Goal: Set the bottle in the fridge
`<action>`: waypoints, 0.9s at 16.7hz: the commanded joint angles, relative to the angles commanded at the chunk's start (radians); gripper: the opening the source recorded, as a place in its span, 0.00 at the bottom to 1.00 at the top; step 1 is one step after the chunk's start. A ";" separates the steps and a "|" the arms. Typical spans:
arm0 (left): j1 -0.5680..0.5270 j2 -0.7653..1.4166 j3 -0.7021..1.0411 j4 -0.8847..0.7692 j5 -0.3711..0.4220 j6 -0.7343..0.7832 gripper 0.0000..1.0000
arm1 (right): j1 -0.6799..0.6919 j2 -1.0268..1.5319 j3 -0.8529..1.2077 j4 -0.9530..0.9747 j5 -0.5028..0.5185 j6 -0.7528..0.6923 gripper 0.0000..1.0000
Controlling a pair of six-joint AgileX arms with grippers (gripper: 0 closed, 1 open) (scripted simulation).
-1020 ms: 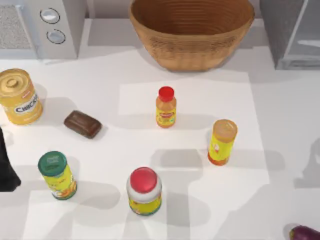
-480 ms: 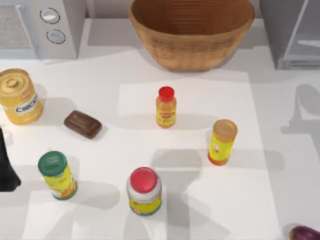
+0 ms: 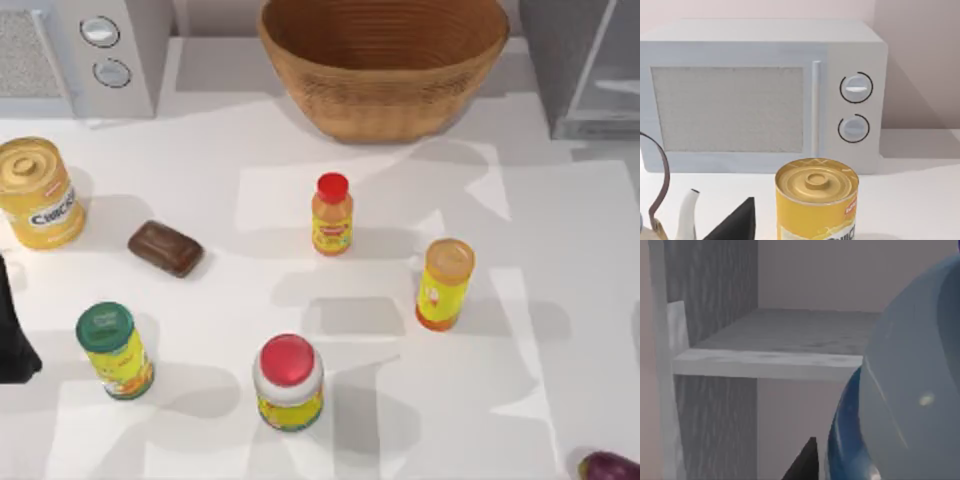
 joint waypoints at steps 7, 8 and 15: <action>0.000 0.000 0.000 0.000 0.000 0.000 1.00 | -0.098 0.484 0.165 0.163 -0.066 0.001 0.01; 0.000 0.000 0.000 0.000 0.000 0.000 1.00 | -0.106 0.511 0.175 0.168 -0.071 0.000 0.01; 0.000 0.000 0.000 0.000 0.000 0.000 1.00 | -0.107 0.537 0.181 0.168 -0.075 0.001 0.01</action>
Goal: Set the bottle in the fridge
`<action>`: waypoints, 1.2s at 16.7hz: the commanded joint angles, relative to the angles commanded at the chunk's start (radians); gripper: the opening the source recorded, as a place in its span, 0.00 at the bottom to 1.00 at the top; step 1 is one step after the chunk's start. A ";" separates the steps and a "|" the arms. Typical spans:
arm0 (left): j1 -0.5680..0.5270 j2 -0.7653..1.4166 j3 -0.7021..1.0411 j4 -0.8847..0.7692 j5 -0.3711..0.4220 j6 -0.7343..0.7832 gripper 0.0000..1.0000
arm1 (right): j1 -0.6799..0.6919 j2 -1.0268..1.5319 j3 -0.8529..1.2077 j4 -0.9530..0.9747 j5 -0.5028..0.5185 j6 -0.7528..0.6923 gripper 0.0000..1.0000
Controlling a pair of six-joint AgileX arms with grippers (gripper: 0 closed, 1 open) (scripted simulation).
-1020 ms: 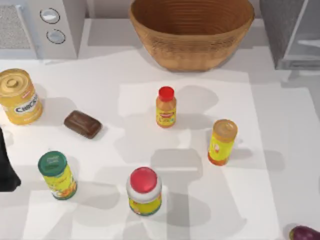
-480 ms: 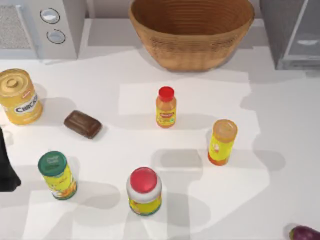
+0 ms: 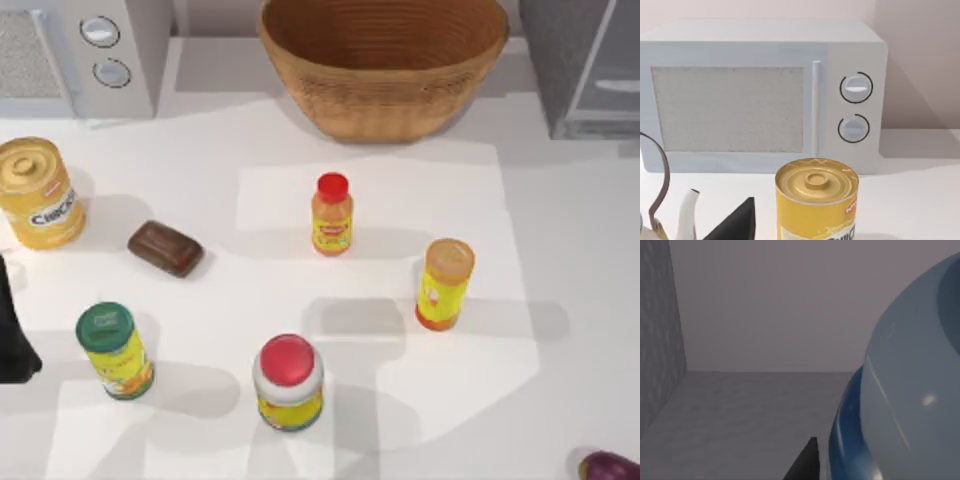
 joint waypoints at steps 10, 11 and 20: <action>0.000 0.000 0.000 0.000 0.000 0.000 1.00 | 0.046 0.220 0.440 -0.189 0.032 -0.001 0.01; 0.000 0.000 0.000 0.000 0.000 0.000 1.00 | 0.048 0.238 0.472 -0.212 0.040 -0.001 0.01; 0.000 0.000 0.000 0.000 0.000 0.000 1.00 | 0.049 0.264 0.505 -0.241 0.053 -0.002 0.23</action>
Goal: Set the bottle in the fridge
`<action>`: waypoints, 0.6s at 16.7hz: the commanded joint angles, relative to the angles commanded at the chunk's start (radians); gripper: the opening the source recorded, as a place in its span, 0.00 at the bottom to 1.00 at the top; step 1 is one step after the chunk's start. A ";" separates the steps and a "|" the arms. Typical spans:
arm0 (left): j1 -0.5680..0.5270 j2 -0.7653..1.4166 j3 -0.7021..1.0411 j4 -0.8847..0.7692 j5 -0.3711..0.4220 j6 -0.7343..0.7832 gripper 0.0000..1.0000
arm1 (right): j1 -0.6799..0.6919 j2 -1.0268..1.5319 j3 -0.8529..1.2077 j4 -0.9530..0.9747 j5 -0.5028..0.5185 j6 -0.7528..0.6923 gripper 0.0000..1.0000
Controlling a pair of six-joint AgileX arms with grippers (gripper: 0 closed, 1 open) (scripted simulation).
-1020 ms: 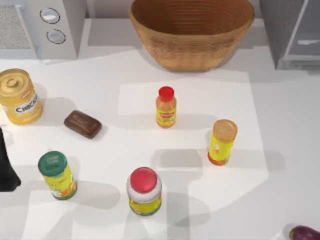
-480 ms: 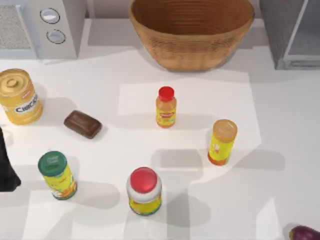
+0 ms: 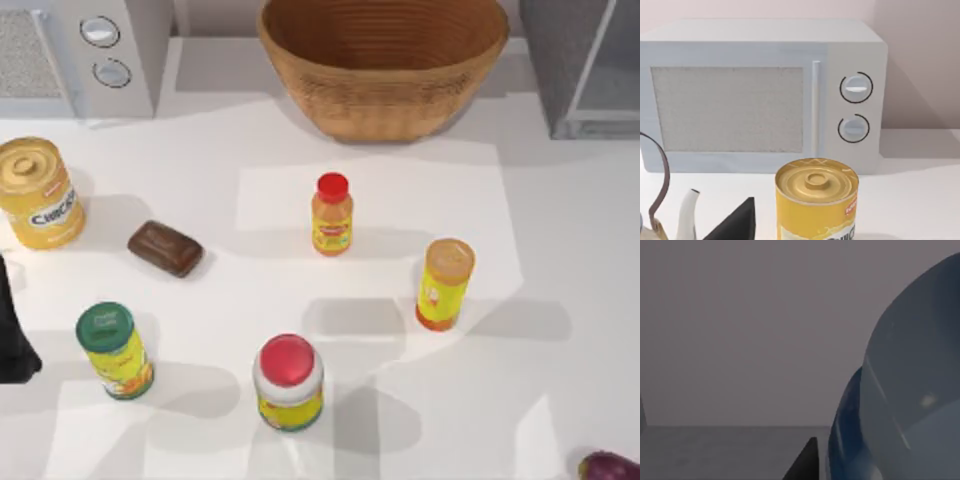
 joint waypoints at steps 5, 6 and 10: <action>0.000 0.000 0.000 0.000 0.000 0.000 1.00 | 0.000 0.000 0.000 0.000 0.000 0.000 0.61; 0.000 0.000 0.000 0.000 0.000 0.000 1.00 | 0.000 0.000 0.000 0.000 0.000 0.000 0.68; 0.000 0.000 0.000 0.000 0.000 0.000 1.00 | 0.000 0.000 0.000 0.000 0.000 0.000 0.98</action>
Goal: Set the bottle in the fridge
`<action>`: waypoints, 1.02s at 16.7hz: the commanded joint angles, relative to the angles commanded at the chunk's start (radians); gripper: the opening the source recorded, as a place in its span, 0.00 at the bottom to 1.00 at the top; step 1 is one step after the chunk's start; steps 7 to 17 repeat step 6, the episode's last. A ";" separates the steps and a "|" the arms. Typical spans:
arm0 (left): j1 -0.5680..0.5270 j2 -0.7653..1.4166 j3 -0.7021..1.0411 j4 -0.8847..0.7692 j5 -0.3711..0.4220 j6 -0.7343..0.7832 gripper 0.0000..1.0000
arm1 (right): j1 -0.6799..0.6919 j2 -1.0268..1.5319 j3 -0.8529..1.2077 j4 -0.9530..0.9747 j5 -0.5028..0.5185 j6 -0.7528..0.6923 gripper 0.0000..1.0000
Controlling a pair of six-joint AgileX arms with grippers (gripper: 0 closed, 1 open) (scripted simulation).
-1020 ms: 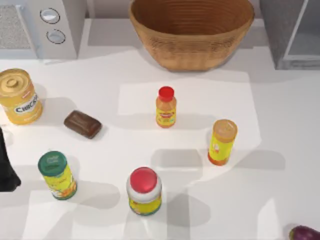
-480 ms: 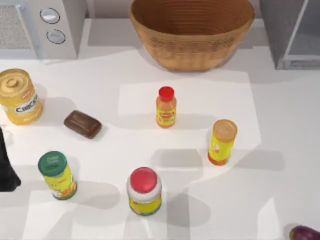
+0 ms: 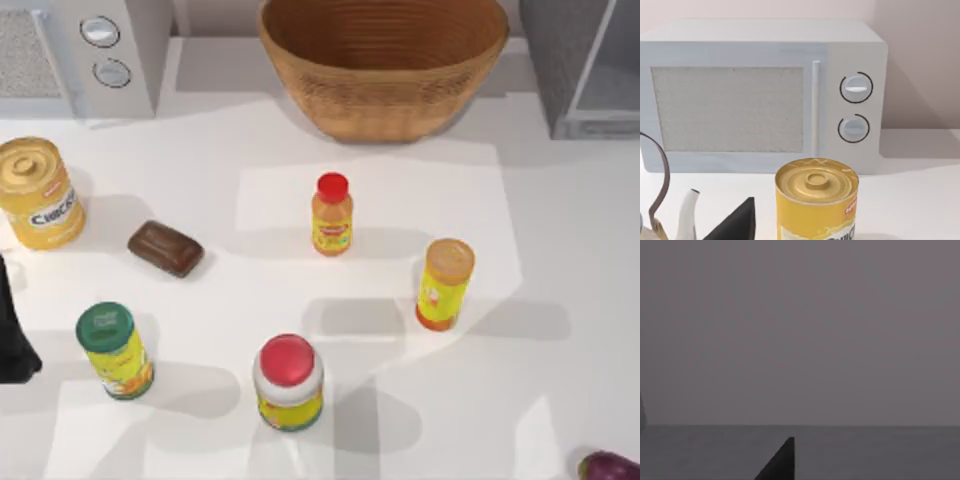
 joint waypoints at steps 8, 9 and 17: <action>0.000 0.000 0.000 0.000 0.000 0.000 1.00 | 0.000 0.000 0.000 0.000 0.000 0.000 1.00; 0.000 0.000 0.000 0.000 0.000 0.000 1.00 | 0.000 0.000 0.000 0.000 0.000 0.000 1.00; 0.000 0.000 0.000 0.000 0.000 0.000 1.00 | 0.000 0.000 0.000 0.000 0.000 0.000 1.00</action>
